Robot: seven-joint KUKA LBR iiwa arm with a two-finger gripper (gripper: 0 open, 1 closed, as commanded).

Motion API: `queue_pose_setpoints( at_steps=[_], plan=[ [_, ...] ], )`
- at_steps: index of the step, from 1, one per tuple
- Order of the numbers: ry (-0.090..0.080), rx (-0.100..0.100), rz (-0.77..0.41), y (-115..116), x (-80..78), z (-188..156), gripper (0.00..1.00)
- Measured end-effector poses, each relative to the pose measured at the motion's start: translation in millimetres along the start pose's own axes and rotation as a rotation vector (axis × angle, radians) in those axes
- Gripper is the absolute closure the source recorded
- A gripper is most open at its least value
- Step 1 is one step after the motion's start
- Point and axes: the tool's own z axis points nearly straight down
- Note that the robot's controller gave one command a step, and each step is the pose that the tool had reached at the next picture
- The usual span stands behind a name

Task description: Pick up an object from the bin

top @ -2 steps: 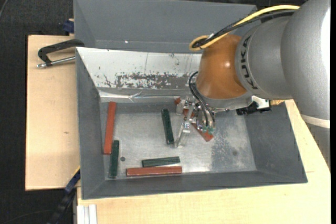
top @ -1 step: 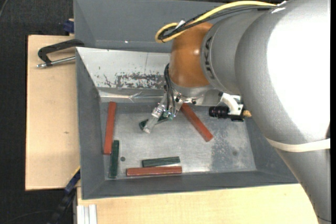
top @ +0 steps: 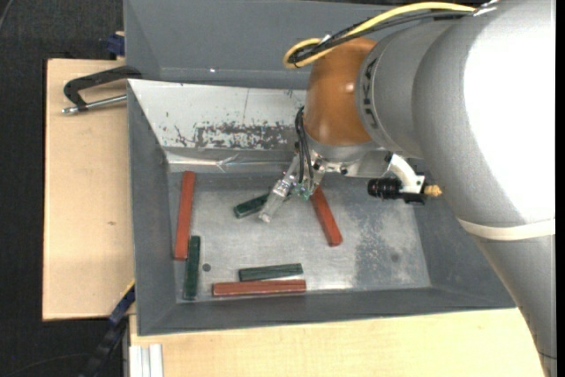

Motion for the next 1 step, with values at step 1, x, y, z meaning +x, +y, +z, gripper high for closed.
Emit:
queue_pose_setpoints(
  at_steps=[1],
  plan=[
    [0.0, -0.001, -0.003, 1.4, 1.1, -0.3, 1.0]
  ],
)
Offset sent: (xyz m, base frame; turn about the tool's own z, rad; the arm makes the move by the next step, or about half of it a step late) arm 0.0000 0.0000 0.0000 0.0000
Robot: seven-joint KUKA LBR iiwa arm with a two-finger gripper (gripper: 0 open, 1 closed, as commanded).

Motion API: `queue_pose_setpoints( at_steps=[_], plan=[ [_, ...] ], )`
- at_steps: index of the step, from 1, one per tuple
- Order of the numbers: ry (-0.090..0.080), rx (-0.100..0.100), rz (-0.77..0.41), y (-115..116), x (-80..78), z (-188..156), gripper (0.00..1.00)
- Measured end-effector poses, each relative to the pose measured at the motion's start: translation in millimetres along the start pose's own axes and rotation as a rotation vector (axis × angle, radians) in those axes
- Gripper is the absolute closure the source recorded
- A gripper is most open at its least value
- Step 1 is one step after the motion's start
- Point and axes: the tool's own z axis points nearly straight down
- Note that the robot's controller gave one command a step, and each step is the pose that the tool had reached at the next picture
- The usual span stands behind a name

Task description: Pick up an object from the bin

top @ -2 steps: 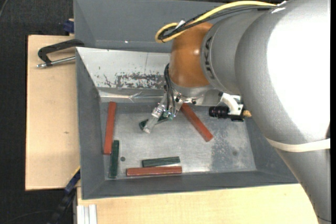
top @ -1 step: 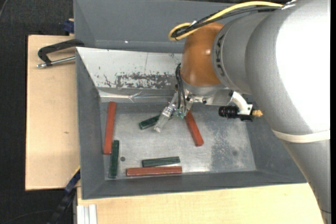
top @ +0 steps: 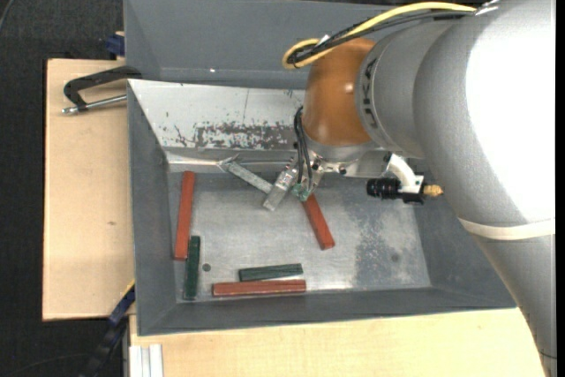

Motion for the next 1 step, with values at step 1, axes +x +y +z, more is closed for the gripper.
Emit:
queue_pose_setpoints(
  at_steps=[1],
  plan=[
    [-0.009, -0.009, -0.041, 19.8, 13.0, -140.8, 1.0]
  ],
)
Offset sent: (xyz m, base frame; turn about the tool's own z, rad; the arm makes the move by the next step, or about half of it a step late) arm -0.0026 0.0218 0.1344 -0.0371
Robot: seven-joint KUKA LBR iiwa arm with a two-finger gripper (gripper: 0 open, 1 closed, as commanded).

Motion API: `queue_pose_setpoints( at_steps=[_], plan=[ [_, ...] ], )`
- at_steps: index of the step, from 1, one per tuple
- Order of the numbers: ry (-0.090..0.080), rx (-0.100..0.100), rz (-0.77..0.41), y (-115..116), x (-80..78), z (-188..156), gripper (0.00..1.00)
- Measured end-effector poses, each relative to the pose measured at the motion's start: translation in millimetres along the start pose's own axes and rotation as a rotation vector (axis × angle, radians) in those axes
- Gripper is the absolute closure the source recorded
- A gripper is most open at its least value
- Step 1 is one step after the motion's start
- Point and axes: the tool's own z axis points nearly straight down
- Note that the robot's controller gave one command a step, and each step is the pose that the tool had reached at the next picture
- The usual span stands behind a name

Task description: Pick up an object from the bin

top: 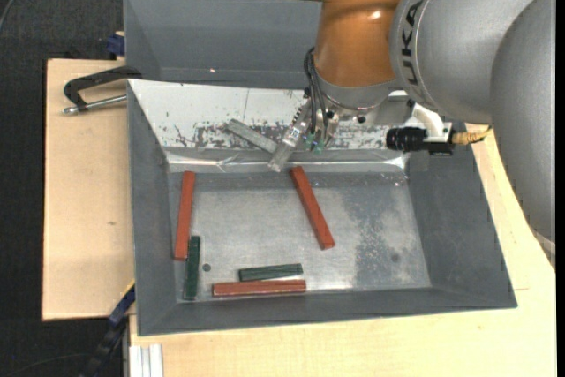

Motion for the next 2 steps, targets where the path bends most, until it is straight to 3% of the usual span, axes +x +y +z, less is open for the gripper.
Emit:
queue_pose_setpoints(
  at_steps=[1, 2],
  plan=[
    [0.016, 0.011, -0.248, -22.5, 52.7, 42.8, 1.0],
    [0.001, 0.0, -0.252, 6.0, 36.7, -12.7, 1.0]
  ],
)
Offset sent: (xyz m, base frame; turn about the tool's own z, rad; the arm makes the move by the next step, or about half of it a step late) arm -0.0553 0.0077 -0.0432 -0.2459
